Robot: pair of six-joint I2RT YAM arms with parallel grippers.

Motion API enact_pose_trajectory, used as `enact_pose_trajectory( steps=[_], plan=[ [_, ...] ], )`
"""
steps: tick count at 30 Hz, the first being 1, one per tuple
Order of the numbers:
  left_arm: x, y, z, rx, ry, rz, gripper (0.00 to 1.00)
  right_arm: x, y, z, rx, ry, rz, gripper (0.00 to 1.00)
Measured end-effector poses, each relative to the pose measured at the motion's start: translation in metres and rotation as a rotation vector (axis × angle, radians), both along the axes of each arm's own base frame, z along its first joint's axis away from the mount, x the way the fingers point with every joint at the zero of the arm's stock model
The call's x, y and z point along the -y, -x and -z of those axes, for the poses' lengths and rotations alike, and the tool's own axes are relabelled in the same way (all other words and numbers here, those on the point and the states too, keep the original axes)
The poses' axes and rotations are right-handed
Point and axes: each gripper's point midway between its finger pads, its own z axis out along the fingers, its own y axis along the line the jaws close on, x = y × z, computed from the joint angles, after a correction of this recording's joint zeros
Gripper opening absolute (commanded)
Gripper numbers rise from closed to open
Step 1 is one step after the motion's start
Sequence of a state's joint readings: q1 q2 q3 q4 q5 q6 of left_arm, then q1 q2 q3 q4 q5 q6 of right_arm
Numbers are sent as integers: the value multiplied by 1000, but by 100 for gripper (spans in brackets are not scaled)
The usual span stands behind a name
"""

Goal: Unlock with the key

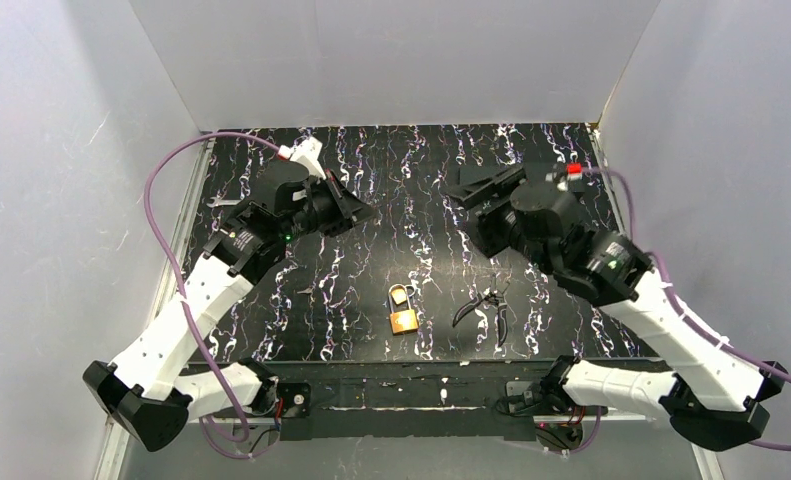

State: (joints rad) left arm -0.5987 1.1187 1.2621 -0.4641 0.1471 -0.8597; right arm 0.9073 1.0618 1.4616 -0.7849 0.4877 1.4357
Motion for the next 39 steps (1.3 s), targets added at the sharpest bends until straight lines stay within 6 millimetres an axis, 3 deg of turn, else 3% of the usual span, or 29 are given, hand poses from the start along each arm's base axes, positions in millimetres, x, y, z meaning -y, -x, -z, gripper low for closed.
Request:
enact_pose_trajectory(
  steps=[5,7,10,11,16,24,31,39],
  plan=[
    [6,-14,-10,14,62,-56,0,-24,4,62,-226,-173,42,82],
    [10,-17,-13,15,81,-61,0,-37,-1,73,-278,-197,51,82],
    [14,-20,-18,27,111,-64,0,-52,-9,69,-295,-265,51,82],
    [18,-22,-26,47,143,-61,0,-59,-13,53,-278,-348,49,82],
    [22,-22,-32,67,163,-50,0,-67,-18,43,-273,-425,47,80],
    [31,-20,-34,91,189,-30,0,-88,-25,56,-327,-447,33,76],
    [36,-20,-44,125,219,-15,0,-90,-28,49,-319,-486,39,70],
    [39,-17,-38,120,237,-5,0,-89,-33,57,-321,-499,65,51]
  ],
)
